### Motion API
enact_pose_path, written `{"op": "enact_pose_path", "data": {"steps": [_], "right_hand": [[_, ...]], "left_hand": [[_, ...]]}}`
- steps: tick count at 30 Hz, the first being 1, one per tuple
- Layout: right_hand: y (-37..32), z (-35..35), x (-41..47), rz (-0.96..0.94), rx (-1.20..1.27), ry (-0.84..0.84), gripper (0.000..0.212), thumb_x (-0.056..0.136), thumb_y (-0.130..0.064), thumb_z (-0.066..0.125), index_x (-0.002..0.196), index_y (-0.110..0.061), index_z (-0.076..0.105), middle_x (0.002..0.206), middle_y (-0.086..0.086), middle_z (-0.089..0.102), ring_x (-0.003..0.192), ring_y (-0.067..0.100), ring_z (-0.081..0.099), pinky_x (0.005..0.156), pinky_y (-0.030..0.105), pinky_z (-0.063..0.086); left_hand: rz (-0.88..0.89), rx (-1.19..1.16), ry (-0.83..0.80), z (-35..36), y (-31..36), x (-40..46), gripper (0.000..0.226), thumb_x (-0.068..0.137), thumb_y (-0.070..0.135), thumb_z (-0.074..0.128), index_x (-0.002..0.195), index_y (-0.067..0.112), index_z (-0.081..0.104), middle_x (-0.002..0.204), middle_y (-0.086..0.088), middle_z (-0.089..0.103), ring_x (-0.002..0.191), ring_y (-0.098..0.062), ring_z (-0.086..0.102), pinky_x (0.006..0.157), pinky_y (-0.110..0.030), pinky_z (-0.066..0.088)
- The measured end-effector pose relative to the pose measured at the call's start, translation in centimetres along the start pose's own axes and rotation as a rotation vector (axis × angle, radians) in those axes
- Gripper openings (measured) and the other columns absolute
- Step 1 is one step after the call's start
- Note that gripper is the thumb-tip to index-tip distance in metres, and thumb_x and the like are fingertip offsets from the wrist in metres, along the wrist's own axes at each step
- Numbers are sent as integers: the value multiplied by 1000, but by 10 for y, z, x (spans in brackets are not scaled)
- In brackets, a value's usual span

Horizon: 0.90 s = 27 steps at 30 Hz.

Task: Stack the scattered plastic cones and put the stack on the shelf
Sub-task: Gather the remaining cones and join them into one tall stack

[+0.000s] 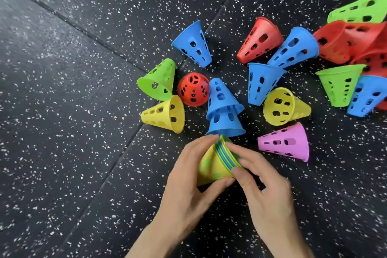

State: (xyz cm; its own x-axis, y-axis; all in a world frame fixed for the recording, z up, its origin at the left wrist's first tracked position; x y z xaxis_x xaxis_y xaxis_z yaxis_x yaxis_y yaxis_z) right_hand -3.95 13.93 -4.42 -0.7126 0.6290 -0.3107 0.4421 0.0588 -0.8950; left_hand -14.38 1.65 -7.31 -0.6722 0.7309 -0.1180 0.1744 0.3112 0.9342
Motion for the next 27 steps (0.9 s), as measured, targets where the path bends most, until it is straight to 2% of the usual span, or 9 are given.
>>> {"op": "enact_pose_path", "data": {"steps": [4, 7, 9, 11, 14, 17, 22, 24, 27], "right_hand": [[-2, -4, 0, 22, -2, -33, 35, 98, -30, 59, 120, -57, 64, 117, -24, 70, 113, 7, 66, 89, 17, 53], [-11, -9, 6, 25, 60, -6, 30, 102, -26, 56, 122, -46, 66, 108, -20, 74, 106, 6, 69, 89, 18, 52], [-17, -13, 14, 31, 99, 2, 36, 101, -24, 53, 132, -40, 59, 104, -15, 76, 104, 9, 71, 92, 23, 52], [-22, -12, 25, 61, 133, -52, 45, 101, -25, 53, 143, -42, 48, 105, -13, 76, 103, 9, 72, 93, 23, 52], [-26, -7, 39, 101, 154, -97, 56, 102, -23, 56, 149, -46, 36, 107, -14, 75, 100, 7, 72, 88, 15, 51], [-28, 0, 51, 100, 128, -83, 50, 102, -25, 57, 141, -50, 39, 110, -11, 71, 97, 6, 72, 88, 22, 53], [-24, 1, 69, 124, 66, 30, 37, 100, -28, 60, 137, -31, 52, 113, -7, 70, 89, 9, 73, 83, 25, 56], [-24, 2, 74, 122, 104, 91, 25, 98, -29, 64, 123, -29, 59, 105, -6, 73, 89, 10, 73, 81, 28, 57], [-25, 3, 74, 104, 133, 193, 9, 94, -31, 70, 101, -27, 65, 93, -6, 74, 90, 11, 71, 78, 32, 57]], "left_hand": [[49, 17, -82, 0, 2, 3, 69, 91, 28, 79, 151, 28, 46, 152, 5, 49, 144, -19, 46, 116, -40, 41], [37, 16, -17, -3, 0, 1, 65, 86, 25, 85, 144, 25, 54, 148, 3, 54, 141, -21, 50, 114, -44, 44], [17, 3, 56, -6, -4, -2, 63, 86, 29, 84, 142, 29, 54, 146, 3, 55, 139, -23, 52, 111, -48, 46], [-4, 5, 117, -11, -7, -5, 63, 87, 33, 82, 142, 30, 52, 145, 4, 56, 137, -25, 54, 109, -53, 47], [-24, 31, 165, -15, -9, -10, 64, 86, 30, 82, 143, 29, 52, 145, 5, 56, 138, -24, 53, 110, -53, 46], [-72, 19, 182, -15, -8, -10, 66, 86, 30, 83, 143, 32, 51, 143, 5, 57, 135, -26, 55, 108, -54, 47], [-85, 31, 185, -13, -5, -6, 66, 85, 27, 82, 143, 32, 51, 141, 9, 58, 132, -22, 56, 109, -44, 47], [-77, 34, 189, -12, -5, -4, 66, 86, 26, 82, 143, 31, 50, 141, 10, 58, 134, -20, 55, 111, -38, 45], [-51, 21, 186, -10, -6, -3, 67, 87, 23, 83, 145, 30, 49, 144, 7, 56, 137, -22, 52, 114, -41, 42]]}}
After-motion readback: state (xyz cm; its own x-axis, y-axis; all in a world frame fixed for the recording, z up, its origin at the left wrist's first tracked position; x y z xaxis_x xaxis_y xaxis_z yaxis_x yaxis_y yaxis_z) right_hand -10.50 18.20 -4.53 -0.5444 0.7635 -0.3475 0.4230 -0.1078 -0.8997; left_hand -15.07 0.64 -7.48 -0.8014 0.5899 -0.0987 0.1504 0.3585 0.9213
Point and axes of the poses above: each hand's wrist, its own x-axis towards the middle knuckle, its own z-axis out of the palm, y = z × x, the point moved 1 cm from there along x, towards the middle knuckle
